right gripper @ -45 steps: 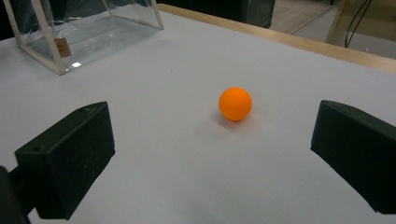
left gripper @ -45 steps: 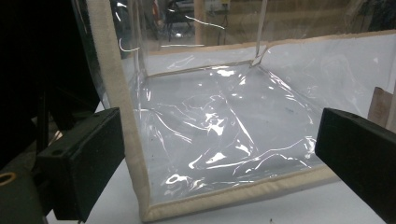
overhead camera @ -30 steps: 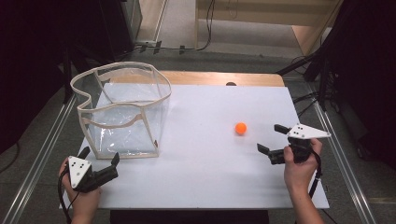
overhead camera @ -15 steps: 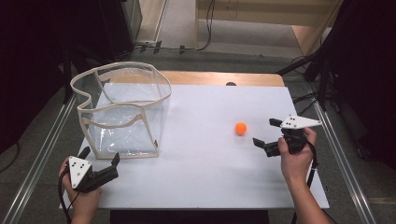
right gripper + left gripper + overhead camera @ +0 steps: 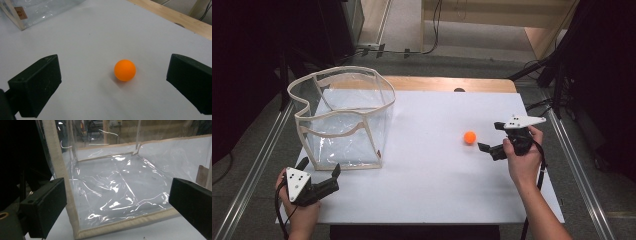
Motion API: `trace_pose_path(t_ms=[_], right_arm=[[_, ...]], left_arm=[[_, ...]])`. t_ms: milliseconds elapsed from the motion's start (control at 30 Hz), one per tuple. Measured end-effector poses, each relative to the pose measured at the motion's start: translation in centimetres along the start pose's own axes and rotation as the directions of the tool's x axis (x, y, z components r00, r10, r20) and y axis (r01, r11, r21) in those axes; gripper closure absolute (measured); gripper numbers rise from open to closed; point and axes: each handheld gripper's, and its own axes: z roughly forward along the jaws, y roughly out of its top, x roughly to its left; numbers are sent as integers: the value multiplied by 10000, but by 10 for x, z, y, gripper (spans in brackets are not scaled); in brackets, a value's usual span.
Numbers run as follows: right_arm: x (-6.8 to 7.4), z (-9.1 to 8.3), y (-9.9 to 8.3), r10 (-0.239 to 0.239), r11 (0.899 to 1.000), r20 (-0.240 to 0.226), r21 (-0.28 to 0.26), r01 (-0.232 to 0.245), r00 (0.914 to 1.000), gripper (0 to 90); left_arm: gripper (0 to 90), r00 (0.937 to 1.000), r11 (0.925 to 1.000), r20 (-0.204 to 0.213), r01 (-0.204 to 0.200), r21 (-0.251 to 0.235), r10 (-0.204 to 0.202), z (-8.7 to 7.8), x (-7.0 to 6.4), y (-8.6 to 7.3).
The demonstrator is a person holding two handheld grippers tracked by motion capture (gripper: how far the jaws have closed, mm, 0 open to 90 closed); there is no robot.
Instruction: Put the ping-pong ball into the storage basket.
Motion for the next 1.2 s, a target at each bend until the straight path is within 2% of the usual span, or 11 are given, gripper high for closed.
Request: trace_pose_path(t_ms=[333, 733, 1000, 1200], right_arm=[[-9, 12, 7, 112, 9991, -149, 401, -106, 9998, 0], [-18, 25, 17, 11, 9951, -280, 987, 17, 9996, 0], [-21, 42, 21, -44, 9839, -527, 1783, 137, 9986, 0], [-24, 51, 25, -98, 9773, -637, 2104, 230, 9979, 0]], left_arm=[[21, 10000, 10000, 21, 5, -46, -5, -1, 1, 0], [21, 10000, 10000, 45, 41, -75, -40, -1, 1, 0], [21, 10000, 10000, 5, 34, -53, -34, -1, 1, 0], [21, 10000, 9999, 1, 94, -84, -94, -2, 1, 0]])
